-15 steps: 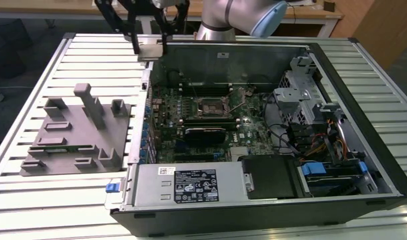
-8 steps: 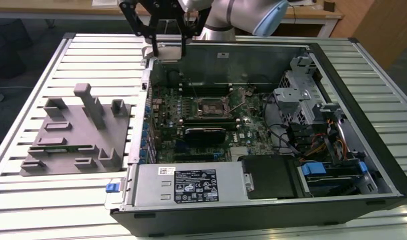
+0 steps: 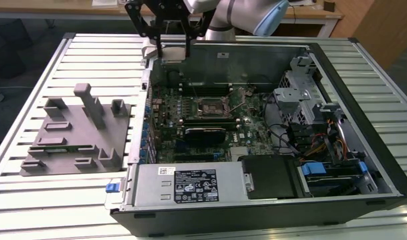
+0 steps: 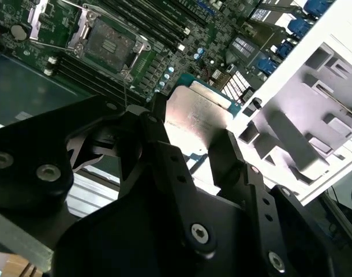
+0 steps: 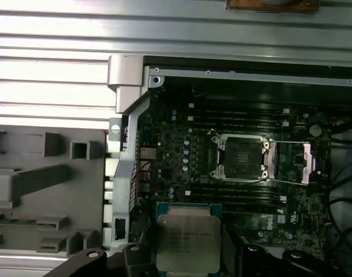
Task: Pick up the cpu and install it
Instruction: 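Pick up the cpu and move it towards the insertion slot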
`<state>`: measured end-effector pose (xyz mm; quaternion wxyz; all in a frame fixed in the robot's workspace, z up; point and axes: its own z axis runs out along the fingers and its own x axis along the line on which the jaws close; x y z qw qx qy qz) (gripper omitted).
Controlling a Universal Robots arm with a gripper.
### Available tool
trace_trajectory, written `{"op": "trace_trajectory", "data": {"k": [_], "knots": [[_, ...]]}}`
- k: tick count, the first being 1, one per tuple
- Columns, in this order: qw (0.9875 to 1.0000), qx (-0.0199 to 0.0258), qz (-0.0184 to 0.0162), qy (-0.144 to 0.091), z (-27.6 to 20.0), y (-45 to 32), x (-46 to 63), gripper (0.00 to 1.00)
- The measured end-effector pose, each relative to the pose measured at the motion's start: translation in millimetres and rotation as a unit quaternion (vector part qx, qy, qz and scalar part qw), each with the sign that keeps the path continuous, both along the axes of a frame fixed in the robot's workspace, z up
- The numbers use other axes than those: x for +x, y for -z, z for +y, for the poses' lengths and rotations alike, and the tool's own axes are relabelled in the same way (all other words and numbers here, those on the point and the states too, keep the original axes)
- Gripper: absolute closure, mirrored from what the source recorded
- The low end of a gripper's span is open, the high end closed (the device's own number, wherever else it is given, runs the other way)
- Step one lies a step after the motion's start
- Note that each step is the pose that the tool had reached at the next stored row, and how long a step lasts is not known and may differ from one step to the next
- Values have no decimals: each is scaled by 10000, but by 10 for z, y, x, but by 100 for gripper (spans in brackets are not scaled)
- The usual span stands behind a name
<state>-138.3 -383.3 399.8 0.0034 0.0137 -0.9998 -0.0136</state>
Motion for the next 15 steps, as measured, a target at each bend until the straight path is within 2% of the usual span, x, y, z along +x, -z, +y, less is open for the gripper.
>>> {"op": "trace_trajectory", "data": {"k": [15], "knots": [[10000, 0, 0, 0, 0, 12, 161, 46]]}}
